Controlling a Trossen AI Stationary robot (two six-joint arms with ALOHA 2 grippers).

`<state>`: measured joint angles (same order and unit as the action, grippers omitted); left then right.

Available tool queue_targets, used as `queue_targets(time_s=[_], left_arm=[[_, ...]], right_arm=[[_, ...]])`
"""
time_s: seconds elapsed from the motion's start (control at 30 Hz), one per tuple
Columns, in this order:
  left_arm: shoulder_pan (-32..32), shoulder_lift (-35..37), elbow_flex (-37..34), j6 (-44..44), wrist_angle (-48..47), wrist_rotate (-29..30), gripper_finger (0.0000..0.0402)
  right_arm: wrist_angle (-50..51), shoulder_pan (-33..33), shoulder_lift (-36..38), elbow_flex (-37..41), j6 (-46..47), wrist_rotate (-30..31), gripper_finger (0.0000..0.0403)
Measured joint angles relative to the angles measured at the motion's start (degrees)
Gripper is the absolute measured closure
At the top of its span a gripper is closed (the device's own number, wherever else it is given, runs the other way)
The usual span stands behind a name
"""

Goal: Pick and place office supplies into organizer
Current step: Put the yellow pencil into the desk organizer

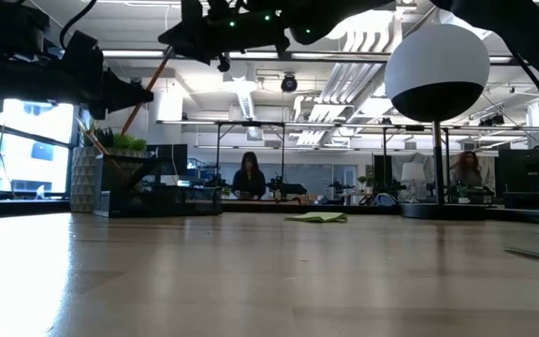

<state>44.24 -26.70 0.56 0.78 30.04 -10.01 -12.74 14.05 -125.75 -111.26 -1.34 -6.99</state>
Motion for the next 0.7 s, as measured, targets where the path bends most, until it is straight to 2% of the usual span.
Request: queue_targets(time_s=[0.27,0.47,0.57,0.7], left_arm=[[0.0,0.0,0.0,0.1,0.4,0.0,0.0380],[-0.1,0.0,0.0,0.7,0.6,0.0,0.0395],[-0.1,0.0,0.0,1.2,0.6,0.0,0.0380],[0.0,0.0,0.0,2.0,0.8,3.8,0.0339]], right_arm=[[-0.4,-0.6,-1.2,0.0,-0.5,0.4,0.0294],[-1.3,-0.8,-1.2,0.0,-2.6,-1.5,0.0363],[-1.1,-0.8,-1.2,0.0,-2.8,-3.7,0.0391],[-0.9,-1.0,-1.2,0.0,-4.1,-2.8,0.0386]])
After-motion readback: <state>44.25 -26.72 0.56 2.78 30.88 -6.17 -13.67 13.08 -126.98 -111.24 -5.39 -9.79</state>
